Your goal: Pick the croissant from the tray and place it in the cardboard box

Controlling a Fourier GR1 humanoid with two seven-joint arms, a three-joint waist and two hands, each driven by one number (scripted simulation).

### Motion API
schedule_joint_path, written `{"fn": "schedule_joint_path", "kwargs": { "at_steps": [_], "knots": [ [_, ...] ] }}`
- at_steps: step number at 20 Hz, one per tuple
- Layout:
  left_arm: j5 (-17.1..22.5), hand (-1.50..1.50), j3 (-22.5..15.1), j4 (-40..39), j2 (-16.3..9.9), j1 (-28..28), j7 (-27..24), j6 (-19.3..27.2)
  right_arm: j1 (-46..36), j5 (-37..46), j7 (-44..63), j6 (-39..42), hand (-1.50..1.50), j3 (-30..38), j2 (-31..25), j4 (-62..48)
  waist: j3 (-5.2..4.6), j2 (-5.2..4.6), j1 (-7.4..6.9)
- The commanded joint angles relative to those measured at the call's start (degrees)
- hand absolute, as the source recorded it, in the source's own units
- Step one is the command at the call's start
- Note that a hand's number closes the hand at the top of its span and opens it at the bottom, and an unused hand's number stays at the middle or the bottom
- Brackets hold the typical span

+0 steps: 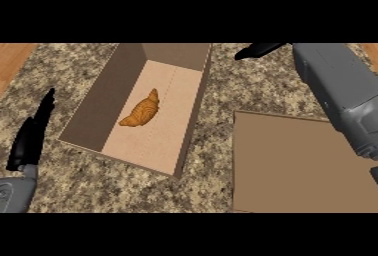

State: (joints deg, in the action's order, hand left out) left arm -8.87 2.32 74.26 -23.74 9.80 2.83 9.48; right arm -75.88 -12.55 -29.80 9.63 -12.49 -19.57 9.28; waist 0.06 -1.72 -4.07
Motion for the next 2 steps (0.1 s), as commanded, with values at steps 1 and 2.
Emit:
{"fn": "schedule_joint_path", "kwargs": {
  "at_steps": [1,2],
  "knots": [
    [-0.42,0.00,0.31,0.48,-0.56,1.07,1.51,-0.15,1.35,2.60,-3.70,6.16,-1.50,-1.61,-4.70,-1.68,0.03,-0.08,0.10],
    [0.23,0.00,0.43,1.18,-0.32,-0.58,0.38,-0.76,0.25,2.62,-2.78,5.70,-1.50,-1.33,-3.25,-2.12,0.00,0.16,-0.06]
  ]
}}
